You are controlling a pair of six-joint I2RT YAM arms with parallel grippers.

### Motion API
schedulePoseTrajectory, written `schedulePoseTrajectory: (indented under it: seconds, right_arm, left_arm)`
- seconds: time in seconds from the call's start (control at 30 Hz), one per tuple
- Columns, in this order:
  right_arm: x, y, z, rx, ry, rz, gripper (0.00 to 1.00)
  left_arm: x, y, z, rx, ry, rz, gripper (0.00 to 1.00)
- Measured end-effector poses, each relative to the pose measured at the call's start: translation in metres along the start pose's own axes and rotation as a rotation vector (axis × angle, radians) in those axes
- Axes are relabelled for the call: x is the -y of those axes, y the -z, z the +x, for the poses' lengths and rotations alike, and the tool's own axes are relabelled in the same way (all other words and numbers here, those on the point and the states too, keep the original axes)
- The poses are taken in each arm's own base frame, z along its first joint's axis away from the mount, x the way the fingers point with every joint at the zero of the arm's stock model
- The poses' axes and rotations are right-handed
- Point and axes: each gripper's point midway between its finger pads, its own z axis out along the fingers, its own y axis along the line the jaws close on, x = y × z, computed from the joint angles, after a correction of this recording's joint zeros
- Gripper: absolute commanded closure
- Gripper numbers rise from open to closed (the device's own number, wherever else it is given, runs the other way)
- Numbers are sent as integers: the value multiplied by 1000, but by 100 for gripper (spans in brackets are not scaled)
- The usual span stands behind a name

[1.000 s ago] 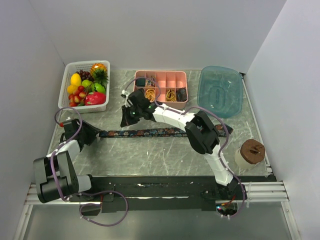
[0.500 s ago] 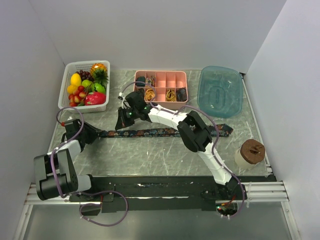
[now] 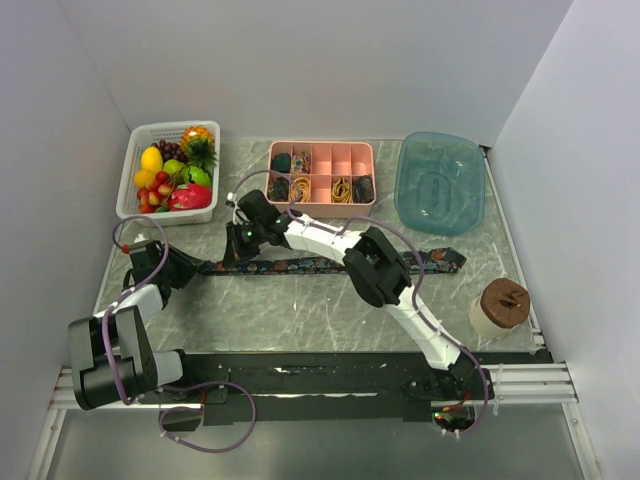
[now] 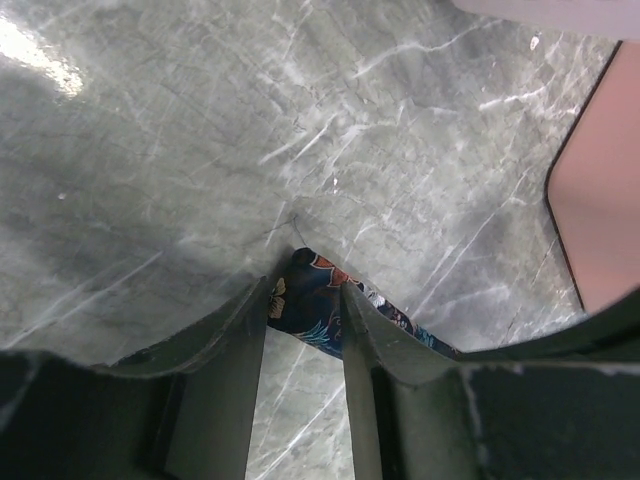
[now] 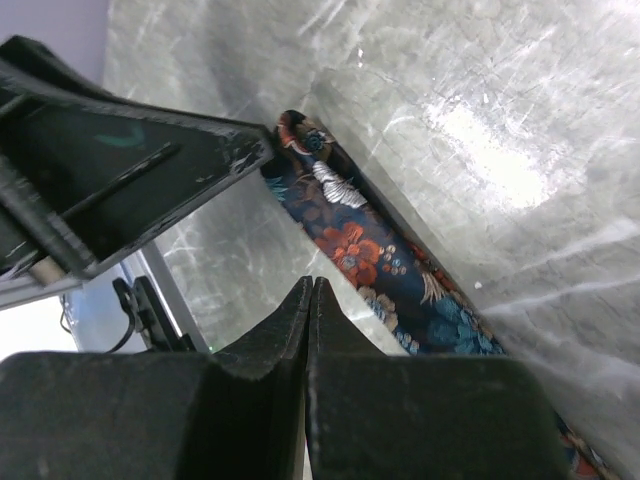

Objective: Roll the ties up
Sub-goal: Roll the tie at the center of the board.

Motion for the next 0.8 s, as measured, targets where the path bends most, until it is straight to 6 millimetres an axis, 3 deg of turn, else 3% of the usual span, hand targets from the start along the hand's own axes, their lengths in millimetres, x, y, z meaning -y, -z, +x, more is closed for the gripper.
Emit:
schedulePoseTrajectory:
  seconds: [0.3, 0.67, 0.8]
  right_arm:
    - [17, -13, 14, -37, -38, 49, 100]
    - [23, -18, 10, -16, -45, 77, 100]
    - [23, -21, 10, -16, -54, 75, 100]
  left_arm:
    - [4, -1, 3, -6, -15, 12, 65]
    - [5, -4, 8, -13, -30, 5, 68]
    - [7, -5, 10, -14, -41, 2, 81]
